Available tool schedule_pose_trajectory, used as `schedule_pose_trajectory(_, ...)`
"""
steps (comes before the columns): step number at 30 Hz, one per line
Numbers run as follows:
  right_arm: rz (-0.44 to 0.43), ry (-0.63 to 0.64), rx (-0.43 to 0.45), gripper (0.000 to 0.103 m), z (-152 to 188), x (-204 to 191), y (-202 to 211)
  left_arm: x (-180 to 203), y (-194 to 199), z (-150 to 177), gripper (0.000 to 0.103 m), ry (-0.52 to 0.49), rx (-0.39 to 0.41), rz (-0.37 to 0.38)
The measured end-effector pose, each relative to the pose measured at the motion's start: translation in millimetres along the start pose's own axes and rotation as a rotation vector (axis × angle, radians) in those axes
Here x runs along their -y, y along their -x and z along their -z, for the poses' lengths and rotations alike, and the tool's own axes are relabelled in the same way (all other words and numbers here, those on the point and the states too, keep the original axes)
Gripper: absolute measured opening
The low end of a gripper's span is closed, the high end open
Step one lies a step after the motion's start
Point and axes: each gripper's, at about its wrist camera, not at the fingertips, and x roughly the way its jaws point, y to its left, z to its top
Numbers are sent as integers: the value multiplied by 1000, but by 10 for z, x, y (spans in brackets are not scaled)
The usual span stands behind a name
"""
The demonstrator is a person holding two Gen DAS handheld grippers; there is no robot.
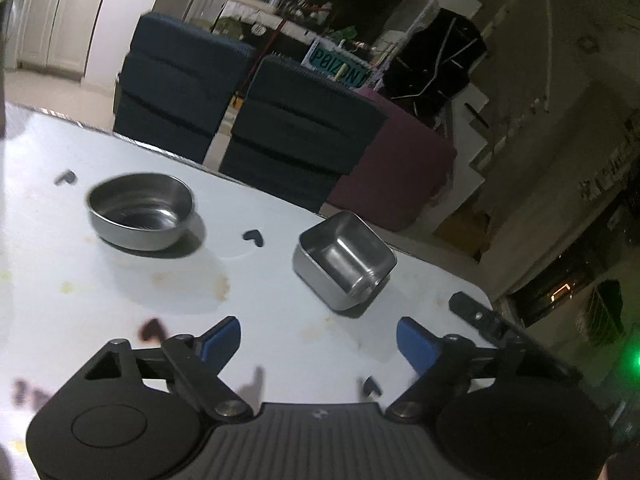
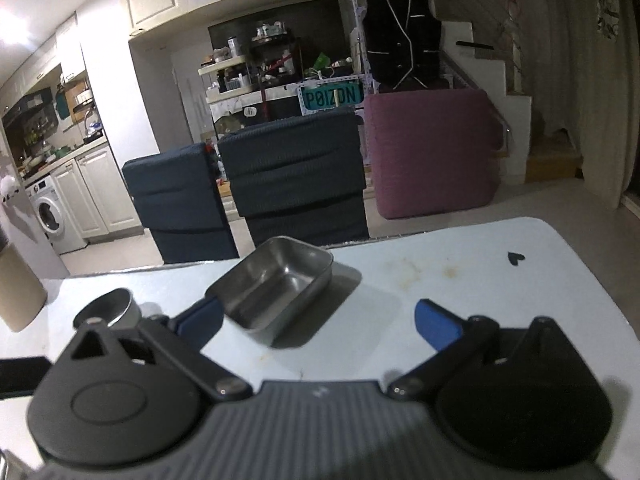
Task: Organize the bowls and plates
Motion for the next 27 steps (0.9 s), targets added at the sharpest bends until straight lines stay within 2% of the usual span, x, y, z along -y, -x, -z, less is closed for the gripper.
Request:
schedule_pose_trajectory(8, -34, -101, -9, 103, 42, 168, -245, 161, -656, -103, 74, 75, -42, -31)
schedule_pose_trajectory(19, -73, -193, 25, 102, 70, 438, -255, 301, -1299, -140, 54, 79, -69, -94)
schedule_pose_trajectory(22, -80, -204, 27, 102, 76, 482, -268, 310, -1398, -167, 46, 62, -67, -118)
schedule_pose_trajectory(25, -85, -207, 25, 102, 77, 487, -290, 305, -1469, -190, 27, 52, -68, -136)
schedule_pose_trajectory(27, -92, -206, 22, 102, 81, 491, -295, 307, -1500, -194, 24, 40, -77, -134)
